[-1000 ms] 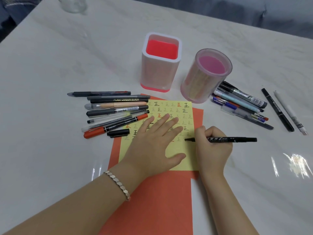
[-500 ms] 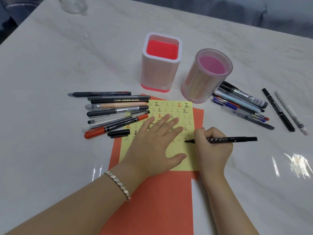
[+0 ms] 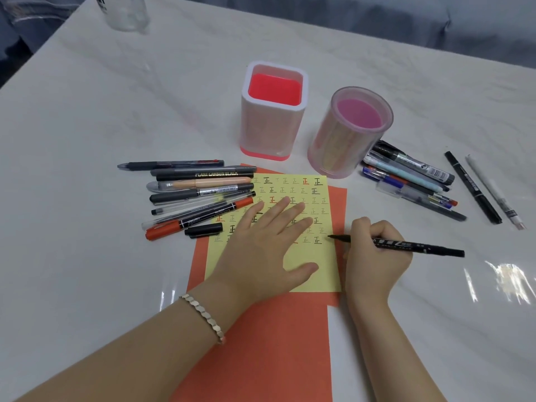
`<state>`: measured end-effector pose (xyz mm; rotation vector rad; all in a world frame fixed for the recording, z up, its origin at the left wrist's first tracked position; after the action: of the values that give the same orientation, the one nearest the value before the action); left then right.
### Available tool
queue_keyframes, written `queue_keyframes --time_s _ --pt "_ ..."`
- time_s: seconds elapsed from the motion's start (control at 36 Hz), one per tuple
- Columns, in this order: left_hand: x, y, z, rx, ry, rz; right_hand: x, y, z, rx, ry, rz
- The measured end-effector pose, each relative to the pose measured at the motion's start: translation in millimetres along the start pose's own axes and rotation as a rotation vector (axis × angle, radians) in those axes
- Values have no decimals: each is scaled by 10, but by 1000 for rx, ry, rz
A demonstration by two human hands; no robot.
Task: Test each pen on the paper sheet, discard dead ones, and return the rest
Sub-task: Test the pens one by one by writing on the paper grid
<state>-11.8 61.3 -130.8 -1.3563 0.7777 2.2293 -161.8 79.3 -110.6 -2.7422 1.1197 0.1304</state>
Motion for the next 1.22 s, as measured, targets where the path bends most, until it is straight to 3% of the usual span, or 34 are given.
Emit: queue_keyframes --time_s 0.19,0.31,0.5,0.72,1.0,1.11,1.22 --pt "-122 -37 19 42 -59 109 -100 -69 -107 106 48 -67" --pt "-416 -145 -64 52 82 248 -142 -184 -217 187 148 -143" --pt "-761 -501 -456 -167 285 109 -112 -233 -210 160 74 -265" --pt "-723 -611 -523 -203 233 45 -30 -263 -163 63 -86 -344" --pt "-722 -607 -556 -190 307 22 -118 -287 -203 33 -112 -371" --pt "-758 -563 -496 -242 264 13 -169 -283 -253 15 -116 -386" --pt "-813 -456 -300 -272 40 43 -203 -321 -388 -18 -115 -444"
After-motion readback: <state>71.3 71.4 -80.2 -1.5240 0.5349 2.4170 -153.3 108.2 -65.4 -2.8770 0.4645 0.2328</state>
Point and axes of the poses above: each hand's wrist, its own y-axis towards the middle knuckle, its own x-axis out of the palm, z = x × y, the point moved 5 cm from there along y, towards the middle knuckle, and after that the axes turned 10 degrees about x, right-handed, at the moved point
